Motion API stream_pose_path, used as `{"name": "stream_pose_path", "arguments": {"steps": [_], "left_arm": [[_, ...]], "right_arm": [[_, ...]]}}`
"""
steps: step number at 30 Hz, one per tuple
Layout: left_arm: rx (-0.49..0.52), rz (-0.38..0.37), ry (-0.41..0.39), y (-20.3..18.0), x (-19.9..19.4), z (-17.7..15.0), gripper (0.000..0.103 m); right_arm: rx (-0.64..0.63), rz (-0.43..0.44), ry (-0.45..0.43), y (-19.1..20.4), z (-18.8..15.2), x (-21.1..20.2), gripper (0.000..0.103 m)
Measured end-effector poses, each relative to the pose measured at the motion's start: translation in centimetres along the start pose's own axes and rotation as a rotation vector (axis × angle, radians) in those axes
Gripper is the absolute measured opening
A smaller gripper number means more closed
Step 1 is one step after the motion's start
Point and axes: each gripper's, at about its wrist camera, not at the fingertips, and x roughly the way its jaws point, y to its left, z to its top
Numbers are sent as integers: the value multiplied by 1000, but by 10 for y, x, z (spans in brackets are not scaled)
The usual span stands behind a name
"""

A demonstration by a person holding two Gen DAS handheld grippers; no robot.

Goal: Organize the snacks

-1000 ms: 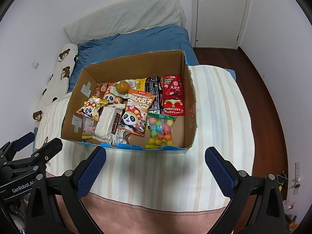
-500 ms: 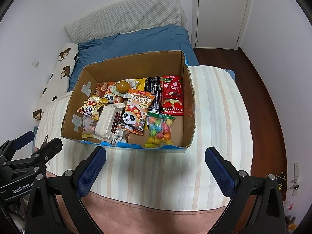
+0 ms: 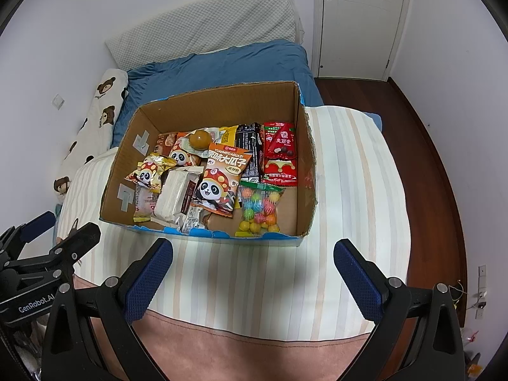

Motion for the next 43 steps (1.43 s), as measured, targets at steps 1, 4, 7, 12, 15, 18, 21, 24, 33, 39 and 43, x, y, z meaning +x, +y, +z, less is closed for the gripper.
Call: {"name": "stream_pose_path", "arguments": {"steps": [1,4,7,12,15,18,21,24,33,39,43], "left_arm": [[-1,1,-2,0,-1,0,103],[-3,1,-3,1,-3,0,103],[-3,0,-2,1,-3,0,103],[-10,-4,-3,1,-6,-1,103],[-10,-6,-6,1,-8,-2,103],[-10,-6,-11,1,-10,-2,103],[-10,-6,-16,1,-12,-1,103],[-11,-6,-20,0,-15,-1,103],[-5,-10,-32,-1,-23,-4,103],[0,0,-57,-2,-31,-5,103],[-3,-4,-68,-2,-37,-6,103]], "right_arm": [[2,0,-1,-1,0,0,103],[1,1,-1,-1,0,-2,103],[0,1,-2,-1,-1,-3,103],[-6,2,-4,-1,-2,-6,103],[-10,3,-5,0,-1,-9,103],[-13,5,-8,0,0,-11,103],[-15,7,-12,2,0,-14,103],[-17,10,-16,2,-1,-17,103],[-15,15,-28,2,-4,-24,103],[-14,18,-38,1,-6,-31,103],[-16,20,-46,2,-8,-35,103]]}}
